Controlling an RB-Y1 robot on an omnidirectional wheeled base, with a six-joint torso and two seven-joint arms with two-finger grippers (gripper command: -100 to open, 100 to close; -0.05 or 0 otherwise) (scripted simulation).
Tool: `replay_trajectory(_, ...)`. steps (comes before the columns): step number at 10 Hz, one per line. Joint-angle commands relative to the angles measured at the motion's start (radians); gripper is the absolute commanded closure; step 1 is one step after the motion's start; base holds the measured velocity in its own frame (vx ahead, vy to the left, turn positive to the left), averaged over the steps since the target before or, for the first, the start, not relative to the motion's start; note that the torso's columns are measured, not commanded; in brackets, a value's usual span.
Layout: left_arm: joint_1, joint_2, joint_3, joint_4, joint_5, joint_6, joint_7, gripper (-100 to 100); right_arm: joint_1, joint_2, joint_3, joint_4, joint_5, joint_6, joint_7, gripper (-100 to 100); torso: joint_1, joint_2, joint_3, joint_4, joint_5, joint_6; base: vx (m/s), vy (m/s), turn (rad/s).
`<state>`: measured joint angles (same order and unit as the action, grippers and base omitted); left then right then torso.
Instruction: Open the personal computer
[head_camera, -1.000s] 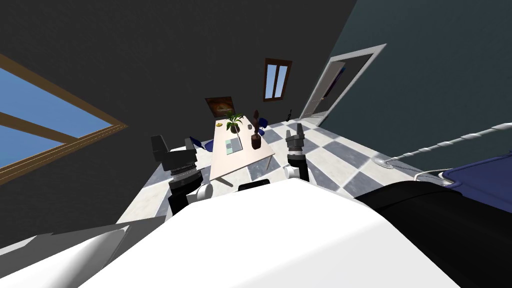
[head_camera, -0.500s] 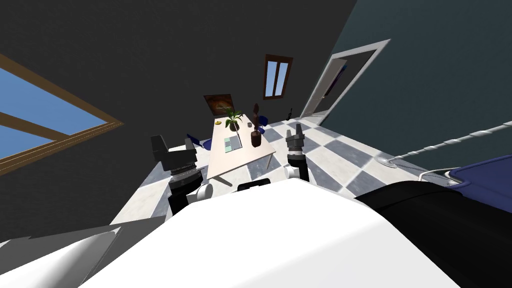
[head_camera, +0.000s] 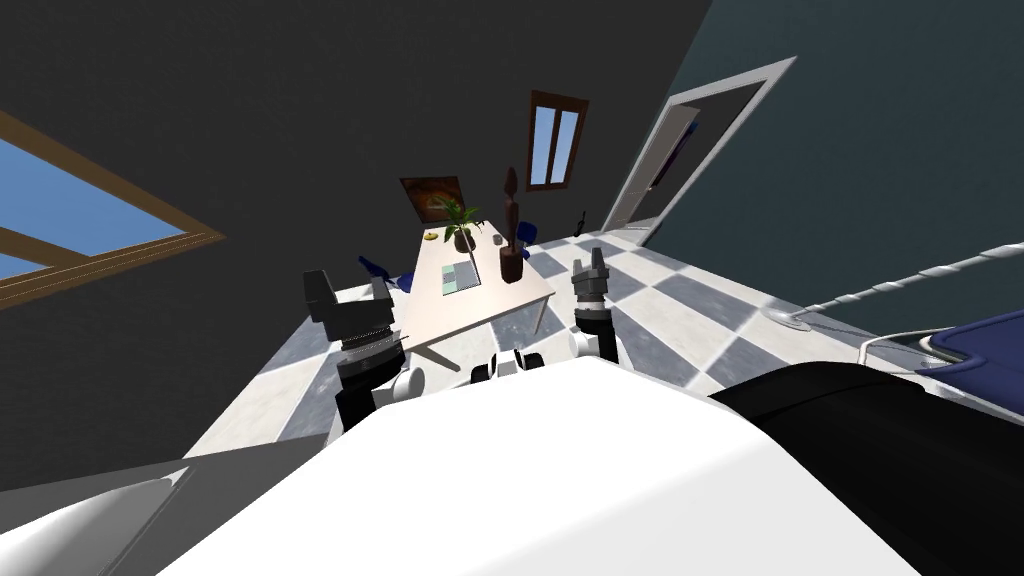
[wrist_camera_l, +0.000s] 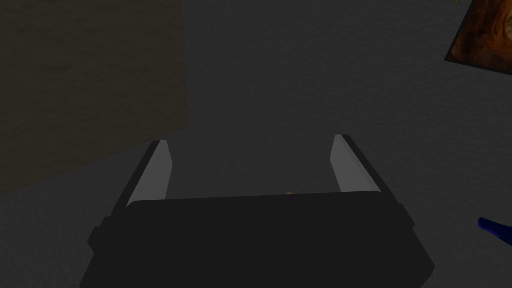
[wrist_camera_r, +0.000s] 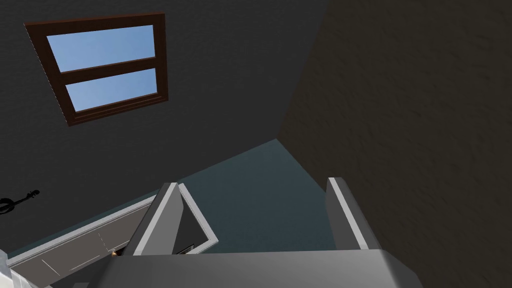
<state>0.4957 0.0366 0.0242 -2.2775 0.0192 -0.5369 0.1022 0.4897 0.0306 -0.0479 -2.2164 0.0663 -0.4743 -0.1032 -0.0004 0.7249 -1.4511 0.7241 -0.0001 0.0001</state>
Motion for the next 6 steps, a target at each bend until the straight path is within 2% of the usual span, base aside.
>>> replay_trajectory(1, -0.013, 0.049, 0.020, 0.016, -0.008, 0.031, -0.005, -100, 0.000, 0.000, 0.000, 0.000, 0.000, 0.000, 0.000, 0, -0.001, 0.009, -0.020, 0.010, 0.000, 0.000, 0.008, -0.036, -0.085)
replay_trajectory(2, -0.028, 0.073, 0.044, 0.035, -0.018, 0.066, -0.012, -100, 0.000, 0.000, 0.000, 0.000, 0.000, 0.000, 0.000, 0, -0.001, 0.012, -0.024, 0.013, 0.000, 0.000, 0.015, -0.059, -0.160)
replay_trajectory(6, -0.064, 0.095, 0.103, 0.082, -0.042, 0.155, -0.027, -100, 0.000, 0.000, 0.000, 0.000, 0.000, 0.000, 0.000, 0, 0.001, 0.013, -0.025, 0.014, 0.000, 0.000, 0.028, -0.072, -0.139)
